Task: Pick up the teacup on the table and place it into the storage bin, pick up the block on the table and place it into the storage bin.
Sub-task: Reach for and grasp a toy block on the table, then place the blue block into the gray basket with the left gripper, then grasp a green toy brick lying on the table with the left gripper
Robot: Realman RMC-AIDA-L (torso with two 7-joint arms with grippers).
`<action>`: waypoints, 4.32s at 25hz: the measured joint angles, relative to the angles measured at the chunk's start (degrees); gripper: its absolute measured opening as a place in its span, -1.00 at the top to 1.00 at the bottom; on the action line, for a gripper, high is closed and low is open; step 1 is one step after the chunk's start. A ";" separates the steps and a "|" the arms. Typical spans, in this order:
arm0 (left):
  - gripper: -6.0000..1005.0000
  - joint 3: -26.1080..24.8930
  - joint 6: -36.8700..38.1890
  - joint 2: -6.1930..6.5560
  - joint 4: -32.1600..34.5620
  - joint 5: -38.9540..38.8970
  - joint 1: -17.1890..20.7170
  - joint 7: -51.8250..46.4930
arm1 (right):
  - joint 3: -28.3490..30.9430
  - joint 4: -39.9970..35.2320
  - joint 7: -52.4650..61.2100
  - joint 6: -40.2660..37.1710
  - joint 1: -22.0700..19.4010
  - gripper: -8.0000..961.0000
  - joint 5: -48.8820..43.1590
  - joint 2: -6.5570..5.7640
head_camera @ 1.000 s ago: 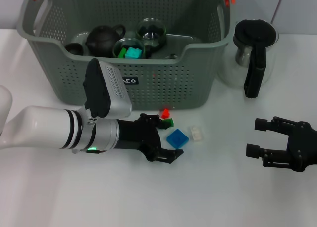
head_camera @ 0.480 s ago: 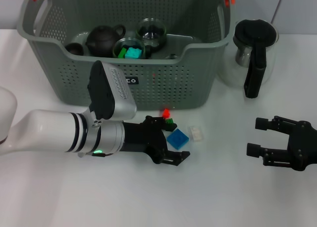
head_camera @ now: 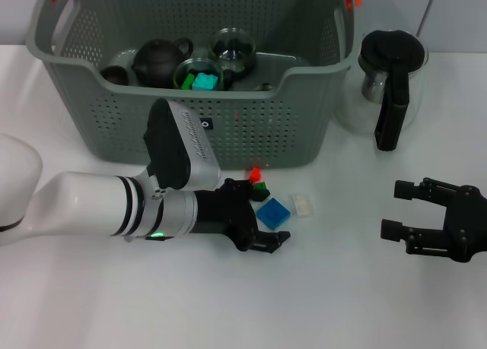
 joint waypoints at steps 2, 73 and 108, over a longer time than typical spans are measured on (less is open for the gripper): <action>-0.61 -0.19 -0.08 0.07 -0.09 -0.36 0.11 -0.14 | 0.00 0.00 0.00 0.00 0.00 -0.90 0.01 -0.04; -0.42 -28.42 20.90 0.69 -42.09 7.76 7.06 -27.76 | 0.61 -0.18 0.00 -0.39 0.12 -0.90 -0.35 0.41; -0.08 -14.03 9.63 -0.04 -3.85 9.08 0.50 1.38 | 0.62 -0.43 0.53 -0.36 0.60 -0.90 -0.37 0.50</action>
